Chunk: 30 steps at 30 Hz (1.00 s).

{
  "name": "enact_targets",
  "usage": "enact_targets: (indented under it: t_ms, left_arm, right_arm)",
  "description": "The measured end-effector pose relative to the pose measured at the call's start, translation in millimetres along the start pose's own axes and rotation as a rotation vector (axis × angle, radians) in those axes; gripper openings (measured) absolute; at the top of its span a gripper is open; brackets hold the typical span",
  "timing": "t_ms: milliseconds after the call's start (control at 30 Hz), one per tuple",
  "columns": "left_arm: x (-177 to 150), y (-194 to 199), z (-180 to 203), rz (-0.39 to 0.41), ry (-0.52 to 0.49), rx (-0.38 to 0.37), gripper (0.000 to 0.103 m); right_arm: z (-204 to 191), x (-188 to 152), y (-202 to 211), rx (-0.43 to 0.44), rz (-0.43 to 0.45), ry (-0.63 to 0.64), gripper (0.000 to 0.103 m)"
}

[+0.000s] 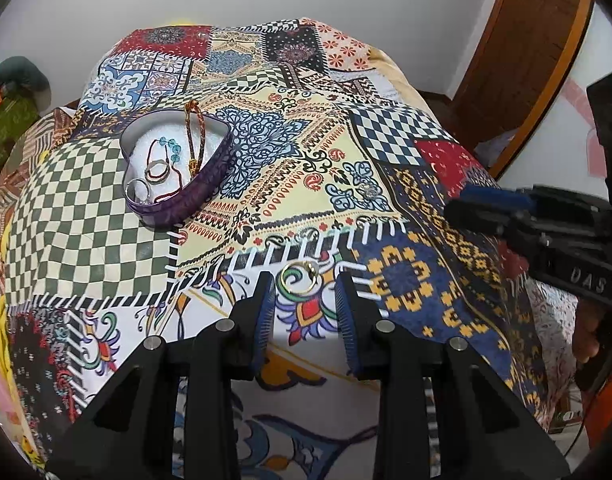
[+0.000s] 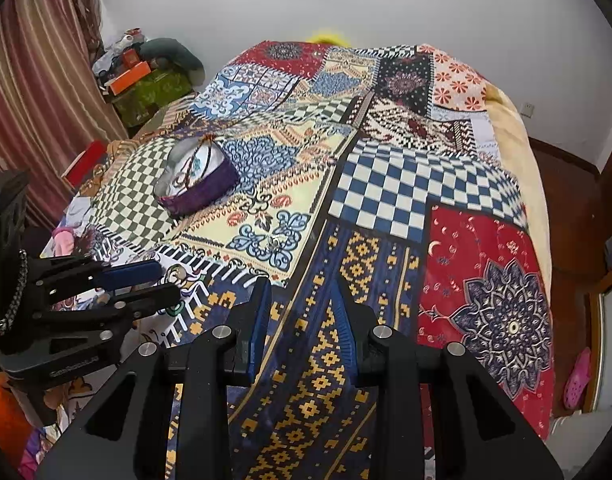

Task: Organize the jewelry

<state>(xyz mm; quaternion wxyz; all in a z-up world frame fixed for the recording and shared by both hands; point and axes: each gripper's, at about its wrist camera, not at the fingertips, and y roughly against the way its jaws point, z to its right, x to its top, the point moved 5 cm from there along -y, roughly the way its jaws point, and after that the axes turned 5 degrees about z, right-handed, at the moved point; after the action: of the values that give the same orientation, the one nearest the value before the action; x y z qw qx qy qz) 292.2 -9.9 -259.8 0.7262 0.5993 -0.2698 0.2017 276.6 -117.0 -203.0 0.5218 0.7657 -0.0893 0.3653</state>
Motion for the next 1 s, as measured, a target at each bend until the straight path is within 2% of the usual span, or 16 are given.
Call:
enact_targets:
  t_ms: [333, 433, 533, 800, 933, 1000]
  left_arm:
    - [1.2, -10.8, -4.5, 0.014, 0.028, -0.029, 0.029]
    - [0.8, -10.4, -5.5, 0.024, 0.033, -0.025, 0.02]
    - [0.5, -9.7, -9.0, 0.034, 0.054, -0.043, 0.02]
    - [-1.5, -7.1, -6.8, 0.057, 0.047, -0.034, 0.02]
    - [-2.8, -6.1, -8.7, 0.062, 0.059, -0.043, 0.02]
    - [-3.3, -4.8, -8.7, 0.065, 0.06, -0.041, 0.02]
  right_arm:
    - [-6.5, -2.5, -24.1, 0.028, -0.025, 0.014, 0.028]
    - [-11.7, -0.2, -30.4, 0.034, -0.026, 0.031, 0.028]
    - [-17.0, 4.2, -36.0, 0.035, -0.017, 0.051, 0.028]
    - [-20.4, 12.8, -53.1, 0.031, -0.007, 0.064, 0.028]
    - [-25.9, 10.7, -55.1, 0.058, -0.014, 0.088, 0.011]
    - [-28.8, 10.3, -54.1, 0.05, -0.012, 0.103, 0.01]
